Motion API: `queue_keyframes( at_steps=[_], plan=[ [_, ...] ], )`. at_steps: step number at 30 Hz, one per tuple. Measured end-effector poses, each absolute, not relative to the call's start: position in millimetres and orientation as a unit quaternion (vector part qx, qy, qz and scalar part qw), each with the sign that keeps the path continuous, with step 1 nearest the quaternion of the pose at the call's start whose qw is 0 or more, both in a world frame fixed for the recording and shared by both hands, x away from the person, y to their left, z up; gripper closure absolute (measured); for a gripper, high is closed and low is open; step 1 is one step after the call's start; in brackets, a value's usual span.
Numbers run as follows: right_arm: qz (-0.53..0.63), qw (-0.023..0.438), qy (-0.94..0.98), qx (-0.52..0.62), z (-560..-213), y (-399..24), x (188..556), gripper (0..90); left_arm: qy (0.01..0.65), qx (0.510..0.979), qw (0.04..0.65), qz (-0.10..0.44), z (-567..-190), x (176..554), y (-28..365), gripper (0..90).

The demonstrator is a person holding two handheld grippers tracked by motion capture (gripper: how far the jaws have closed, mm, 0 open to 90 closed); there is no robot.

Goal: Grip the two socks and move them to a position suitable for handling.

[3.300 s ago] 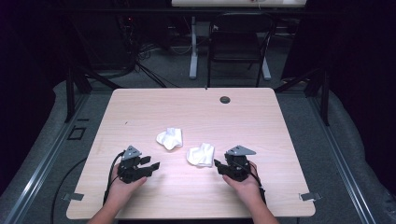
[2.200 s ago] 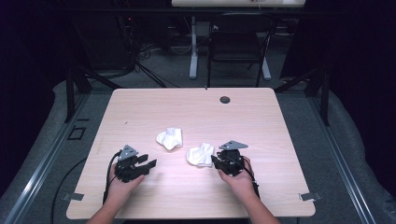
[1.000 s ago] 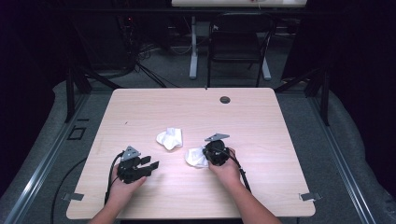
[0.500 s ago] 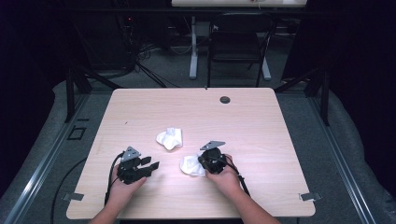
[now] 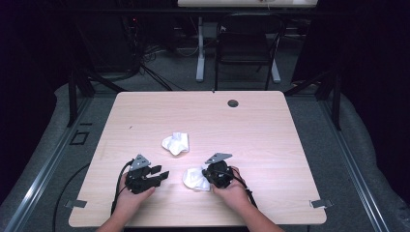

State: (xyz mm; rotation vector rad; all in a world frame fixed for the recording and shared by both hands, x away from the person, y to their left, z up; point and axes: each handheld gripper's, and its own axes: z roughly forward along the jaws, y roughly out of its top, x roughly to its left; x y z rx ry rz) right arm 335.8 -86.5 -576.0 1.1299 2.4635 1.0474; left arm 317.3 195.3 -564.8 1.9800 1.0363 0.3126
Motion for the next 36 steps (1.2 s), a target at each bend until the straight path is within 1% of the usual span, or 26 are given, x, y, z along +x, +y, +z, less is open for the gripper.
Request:
queue_keyframes(
  at_steps=[8, 11, 17, 27, 32, 36],
  plan=[
    [0.366, 0.113, 0.850, 0.363, -577, -77, 332, 90.0, 0.401, 0.804, 0.426, 0.105, -568, 312, 183, 60.3],
    [0.367, 0.118, 0.853, 0.352, -578, -71, 330, 90.0, 0.398, 0.806, 0.428, 0.094, -569, 310, 178, 61.7],
    [0.372, 0.117, 0.855, 0.341, -579, -65, 328, 90.0, 0.385, 0.814, 0.424, 0.094, -569, 308, 170, 64.8],
    [0.373, 0.112, 0.856, 0.338, -579, -62, 327, 90.0, 0.366, 0.822, 0.427, 0.089, -569, 305, 162, 77.5],
    [0.374, 0.110, 0.857, 0.337, -579, -63, 328, 90.0, 0.360, 0.832, 0.414, 0.086, -572, 303, 159, 76.1],
    [0.379, 0.107, 0.854, 0.341, -580, -63, 328, 90.0, 0.332, 0.827, 0.444, 0.094, -562, 296, 157, 71.9]
  ],
)
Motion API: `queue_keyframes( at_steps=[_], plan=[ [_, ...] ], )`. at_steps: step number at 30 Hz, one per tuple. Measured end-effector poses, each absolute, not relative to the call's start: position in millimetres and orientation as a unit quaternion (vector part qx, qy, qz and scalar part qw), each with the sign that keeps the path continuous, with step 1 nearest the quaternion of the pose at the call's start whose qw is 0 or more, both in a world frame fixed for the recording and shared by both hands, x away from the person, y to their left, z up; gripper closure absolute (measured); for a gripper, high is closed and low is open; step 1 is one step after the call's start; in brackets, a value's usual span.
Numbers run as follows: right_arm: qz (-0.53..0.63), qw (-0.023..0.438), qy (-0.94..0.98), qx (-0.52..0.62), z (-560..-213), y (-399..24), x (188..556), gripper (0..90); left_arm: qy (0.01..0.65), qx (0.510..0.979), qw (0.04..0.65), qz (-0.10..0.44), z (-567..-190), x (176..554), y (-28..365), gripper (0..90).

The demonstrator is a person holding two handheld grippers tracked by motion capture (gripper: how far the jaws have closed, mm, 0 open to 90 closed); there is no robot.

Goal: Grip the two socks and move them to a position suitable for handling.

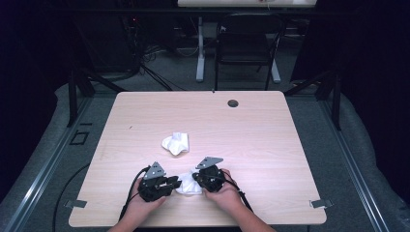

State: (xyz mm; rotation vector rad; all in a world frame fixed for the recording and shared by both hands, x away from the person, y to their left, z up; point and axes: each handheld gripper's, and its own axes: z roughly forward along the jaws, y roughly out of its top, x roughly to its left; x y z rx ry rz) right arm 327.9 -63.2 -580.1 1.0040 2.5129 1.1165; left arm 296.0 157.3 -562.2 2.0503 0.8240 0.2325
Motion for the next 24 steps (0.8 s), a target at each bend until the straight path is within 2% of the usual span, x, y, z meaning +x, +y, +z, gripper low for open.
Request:
queue_keyframes(
  at_steps=[8, 16, 24],
  plan=[
    [0.382, 0.106, 0.852, 0.341, -581, -63, 328, 90.0, 0.345, 0.839, 0.409, 0.098, -574, 301, 158, 68.5],
    [0.384, 0.101, 0.852, 0.343, -581, -65, 329, 90.0, 0.332, 0.852, 0.396, 0.088, -579, 298, 161, 56.8],
    [0.387, 0.100, 0.850, 0.343, -581, -65, 330, 90.0, 0.332, 0.853, 0.393, 0.088, -583, 297, 161, 58.2]
  ],
)
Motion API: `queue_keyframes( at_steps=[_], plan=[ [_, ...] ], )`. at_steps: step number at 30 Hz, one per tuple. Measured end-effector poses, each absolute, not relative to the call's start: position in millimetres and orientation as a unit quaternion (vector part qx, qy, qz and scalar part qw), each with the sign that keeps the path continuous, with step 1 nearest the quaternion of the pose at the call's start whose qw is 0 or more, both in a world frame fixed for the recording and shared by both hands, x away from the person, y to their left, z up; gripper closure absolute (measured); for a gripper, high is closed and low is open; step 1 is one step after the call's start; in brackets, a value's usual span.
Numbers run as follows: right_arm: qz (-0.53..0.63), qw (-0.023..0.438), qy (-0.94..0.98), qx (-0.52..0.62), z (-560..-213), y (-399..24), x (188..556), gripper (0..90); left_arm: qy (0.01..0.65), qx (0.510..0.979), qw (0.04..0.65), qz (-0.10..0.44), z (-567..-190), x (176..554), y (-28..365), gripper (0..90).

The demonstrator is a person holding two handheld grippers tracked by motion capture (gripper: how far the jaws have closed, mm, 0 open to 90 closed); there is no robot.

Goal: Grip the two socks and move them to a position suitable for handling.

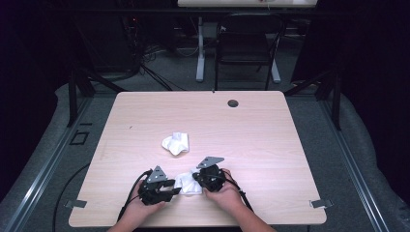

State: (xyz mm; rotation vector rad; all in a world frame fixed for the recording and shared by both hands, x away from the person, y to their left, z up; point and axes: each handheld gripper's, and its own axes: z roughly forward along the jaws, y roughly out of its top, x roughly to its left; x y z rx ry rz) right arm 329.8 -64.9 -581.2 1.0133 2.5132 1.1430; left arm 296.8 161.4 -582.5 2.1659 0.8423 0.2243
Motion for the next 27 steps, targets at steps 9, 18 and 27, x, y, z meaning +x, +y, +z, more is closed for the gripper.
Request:
queue_keyframes(
  at_steps=[9, 18, 27],
  plan=[
    [0.386, 0.099, 0.850, 0.345, -581, -66, 330, 90.0, 0.326, 0.839, 0.422, 0.102, -573, 295, 164, 60.1],
    [0.385, 0.097, 0.850, 0.346, -581, -66, 330, 90.0, 0.314, 0.851, 0.409, 0.098, -582, 299, 154, 59.2],
    [0.388, 0.094, 0.849, 0.346, -581, -66, 331, 90.0, 0.316, 0.853, 0.403, 0.099, -584, 297, 156, 58.6]
  ],
)
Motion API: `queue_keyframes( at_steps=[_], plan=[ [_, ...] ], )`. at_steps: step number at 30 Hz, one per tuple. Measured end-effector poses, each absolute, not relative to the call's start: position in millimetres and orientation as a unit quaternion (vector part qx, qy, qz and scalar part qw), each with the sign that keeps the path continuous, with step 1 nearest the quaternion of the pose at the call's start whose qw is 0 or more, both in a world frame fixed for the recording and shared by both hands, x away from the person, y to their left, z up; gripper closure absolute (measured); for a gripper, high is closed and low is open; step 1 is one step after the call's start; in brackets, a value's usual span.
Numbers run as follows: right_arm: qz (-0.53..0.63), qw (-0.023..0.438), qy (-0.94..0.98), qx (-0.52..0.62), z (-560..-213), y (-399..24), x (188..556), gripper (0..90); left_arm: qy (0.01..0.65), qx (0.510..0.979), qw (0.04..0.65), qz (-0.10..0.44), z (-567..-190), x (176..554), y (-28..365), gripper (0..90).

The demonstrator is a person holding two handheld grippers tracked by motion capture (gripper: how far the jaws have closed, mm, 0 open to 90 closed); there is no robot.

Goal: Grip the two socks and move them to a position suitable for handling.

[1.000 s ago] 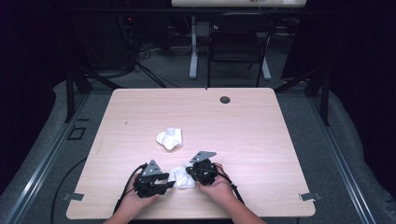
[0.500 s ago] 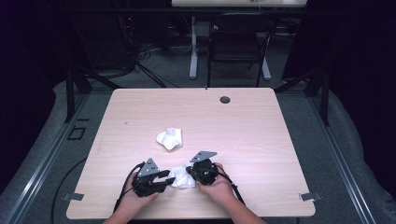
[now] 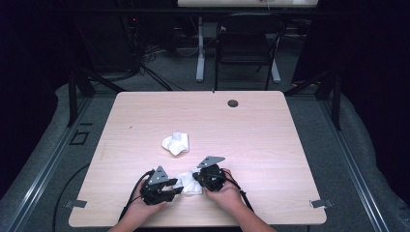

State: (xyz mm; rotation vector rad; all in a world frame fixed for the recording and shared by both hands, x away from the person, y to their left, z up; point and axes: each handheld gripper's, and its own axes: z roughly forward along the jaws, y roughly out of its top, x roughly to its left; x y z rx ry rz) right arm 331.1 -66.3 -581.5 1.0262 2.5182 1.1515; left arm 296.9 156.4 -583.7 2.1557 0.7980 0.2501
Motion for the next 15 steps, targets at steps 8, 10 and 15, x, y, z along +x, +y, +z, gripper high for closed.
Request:
queue_keyframes(
  at_steps=[8, 10, 15],
  plan=[
    [0.388, 0.090, 0.848, 0.351, -581.3, -66.6, 332.8, 90.0, 0.317, 0.853, 0.401, 0.104, -584.9, 295.2, 158.2, 58.9],
    [0.386, 0.088, 0.849, 0.351, -580.9, -66.8, 333.8, 89.9, 0.314, 0.854, 0.401, 0.105, -585.2, 294.8, 158.7, 58.9],
    [0.389, 0.085, 0.844, 0.360, -581.0, -67.4, 337.0, 88.2, 0.311, 0.856, 0.401, 0.097, -584.7, 294.2, 159.2, 59.0]
  ],
)
